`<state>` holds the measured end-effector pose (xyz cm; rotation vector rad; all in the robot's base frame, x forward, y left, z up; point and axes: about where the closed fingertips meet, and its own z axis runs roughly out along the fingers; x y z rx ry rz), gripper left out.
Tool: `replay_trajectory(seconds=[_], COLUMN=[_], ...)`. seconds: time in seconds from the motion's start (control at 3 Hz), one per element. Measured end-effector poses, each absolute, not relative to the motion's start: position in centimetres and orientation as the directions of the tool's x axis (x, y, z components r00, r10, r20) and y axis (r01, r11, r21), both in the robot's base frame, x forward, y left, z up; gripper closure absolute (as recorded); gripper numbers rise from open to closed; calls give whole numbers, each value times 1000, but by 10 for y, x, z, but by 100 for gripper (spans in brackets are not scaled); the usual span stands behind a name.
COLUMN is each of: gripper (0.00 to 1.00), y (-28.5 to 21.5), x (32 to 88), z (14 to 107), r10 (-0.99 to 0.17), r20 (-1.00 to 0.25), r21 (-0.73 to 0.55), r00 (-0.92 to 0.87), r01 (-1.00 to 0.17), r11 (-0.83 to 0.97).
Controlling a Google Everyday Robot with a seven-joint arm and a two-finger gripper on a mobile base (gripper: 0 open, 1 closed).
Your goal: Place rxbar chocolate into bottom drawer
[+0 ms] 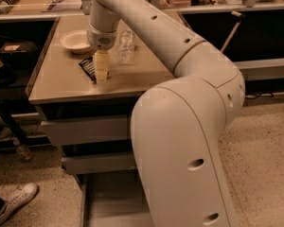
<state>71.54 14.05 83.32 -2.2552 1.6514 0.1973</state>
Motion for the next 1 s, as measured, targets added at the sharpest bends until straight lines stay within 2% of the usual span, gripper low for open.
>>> replay_trajectory(seconds=[1.0], gripper=[0], y=[142], x=[722], z=[820], r10=[-891], r20=[-318], r21=[-165], r00=[324], r01=[-944], r11=[-285])
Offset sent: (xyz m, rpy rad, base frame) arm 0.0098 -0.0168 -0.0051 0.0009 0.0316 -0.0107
